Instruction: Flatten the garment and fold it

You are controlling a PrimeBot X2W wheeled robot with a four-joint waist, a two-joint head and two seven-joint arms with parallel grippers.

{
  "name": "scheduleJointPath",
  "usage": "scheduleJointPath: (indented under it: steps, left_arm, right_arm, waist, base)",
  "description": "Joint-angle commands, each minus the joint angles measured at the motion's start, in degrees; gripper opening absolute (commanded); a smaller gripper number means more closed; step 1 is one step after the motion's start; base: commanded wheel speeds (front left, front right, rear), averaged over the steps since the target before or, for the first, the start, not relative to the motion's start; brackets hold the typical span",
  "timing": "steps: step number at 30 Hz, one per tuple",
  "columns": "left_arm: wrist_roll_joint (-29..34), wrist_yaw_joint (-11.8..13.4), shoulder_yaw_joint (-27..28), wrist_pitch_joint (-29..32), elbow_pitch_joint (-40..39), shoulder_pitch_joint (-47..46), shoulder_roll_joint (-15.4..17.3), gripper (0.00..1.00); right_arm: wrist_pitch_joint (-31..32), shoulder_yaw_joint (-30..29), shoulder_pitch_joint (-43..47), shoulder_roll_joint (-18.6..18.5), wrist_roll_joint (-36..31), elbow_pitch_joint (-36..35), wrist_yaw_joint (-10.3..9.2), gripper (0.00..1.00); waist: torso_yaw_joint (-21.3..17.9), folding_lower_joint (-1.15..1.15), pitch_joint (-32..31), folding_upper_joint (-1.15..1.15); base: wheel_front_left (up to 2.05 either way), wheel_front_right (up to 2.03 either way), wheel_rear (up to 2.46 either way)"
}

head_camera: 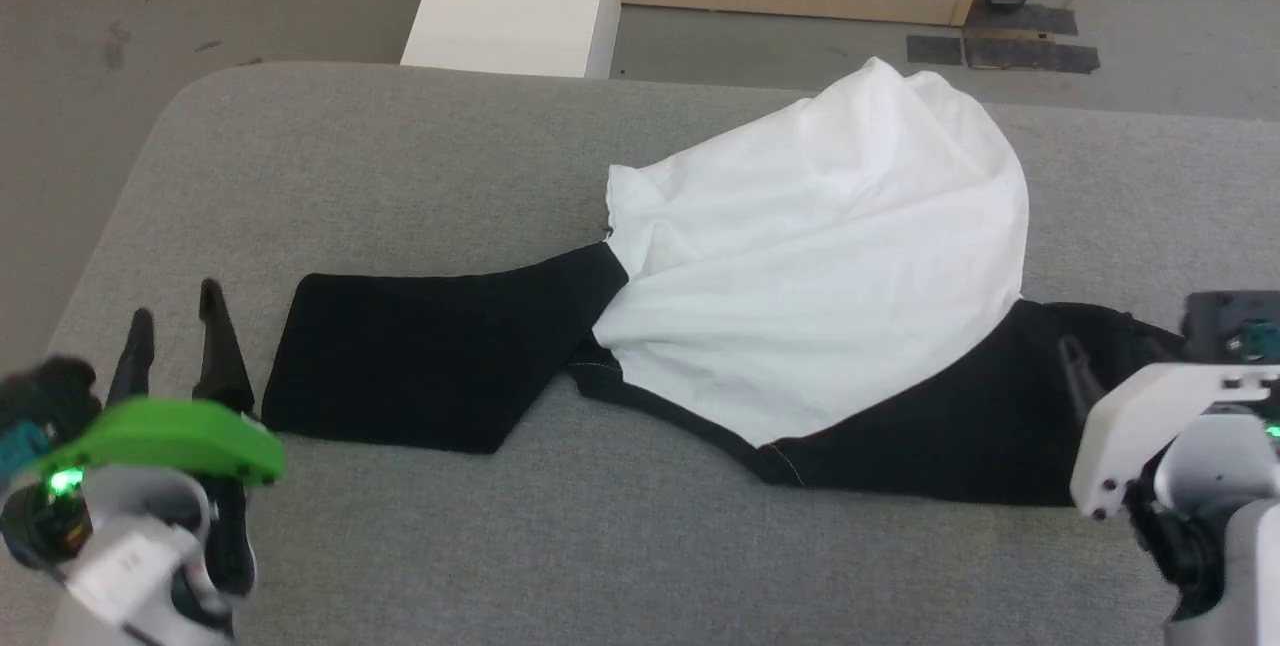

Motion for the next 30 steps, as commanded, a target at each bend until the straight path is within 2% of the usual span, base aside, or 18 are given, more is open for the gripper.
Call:
scheduleJointPath:
  steps: [1,3,8,11,18,22,27,28,29,30]
  left_arm:
    - [2.11,-0.53,-0.54,-3.15,-0.82,2.4,0.23,1.0]
    - [5.18,-1.24,-1.15,-6.39,-2.78,4.91,-0.05,1.0]
    - [11.14,-2.38,-0.95,-7.51,-7.45,8.44,-1.88,1.0]
    - [13.33,-2.56,0.95,-7.54,-9.79,9.37,-3.85,1.0]
    - [15.87,-4.83,3.03,-7.55,-10.22,9.15,-6.87,1.0]
    - [17.08,-6.21,3.83,-7.56,-9.88,8.33,-7.88,1.0]
    - [18.1,-7.83,5.26,-7.56,-9.19,7.42,-9.02,1.0]
    - [18.31,-8.08,5.49,-7.56,-9.1,7.34,-9.17,1.0]
    - [18.51,-8.38,5.79,-7.56,-9.02,7.32,-9.37,1.0]
    - [18.7,-8.63,5.99,-7.56,-8.96,7.31,-9.5,1.0]
  right_arm:
    - [0.44,1.34,1.4,-0.29,-0.44,-0.64,-0.09,1.0]
    - [0.84,4.36,2.41,-0.89,-0.41,-1.64,-0.09,1.0]
    - [4.78,13.35,3.0,-3.4,1.33,-1.84,-0.09,1.0]
    - [9.82,17.97,1.99,-5.14,1.85,-0.04,-0.09,1.0]
    - [17.41,28.51,-1.82,-9.24,3.42,6.52,-0.09,1.0]
    - [17.78,33.12,-3.59,-11.77,3.78,9.95,-0.09,1.0]
    - [16.2,35.22,-4.35,-12.21,4.68,13.98,-0.09,1.0]
    - [16.42,35.26,-4.32,-12.12,5.06,14.55,-0.09,0.55]
    - [16.52,35.24,-4.36,-12.05,5.5,14.96,-0.09,0.16]
    - [16.41,35.03,-4.39,-11.94,5.95,15.06,-0.09,0.0]
  waist:
    - [-0.23,0.0,-0.25,0.0]
    - [-0.34,0.0,-0.24,0.0]
    - [-0.24,0.0,0.26,0.0]
    - [0.09,0.0,0.83,0.0]
    - [1.54,0.0,2.13,0.0]
    - [2.41,0.0,3.16,0.0]
    - [2.96,0.0,3.81,0.0]
    - [2.96,0.0,3.76,0.0]
    - [2.9,0.0,3.67,0.0]
    - [2.83,0.0,3.58,0.0]
  base:
    - [0.0,0.0,0.0]
    - [0.0,0.0,0.0]
    - [0.0,0.0,0.0]
    - [0.0,0.0,0.0]
    - [0.0,0.0,0.0]
    - [0.0,0.0,0.0]
    - [0.0,0.0,0.0]
    - [0.0,0.0,0.0]
    - [0.0,0.0,0.0]
    - [0.0,0.0,0.0]
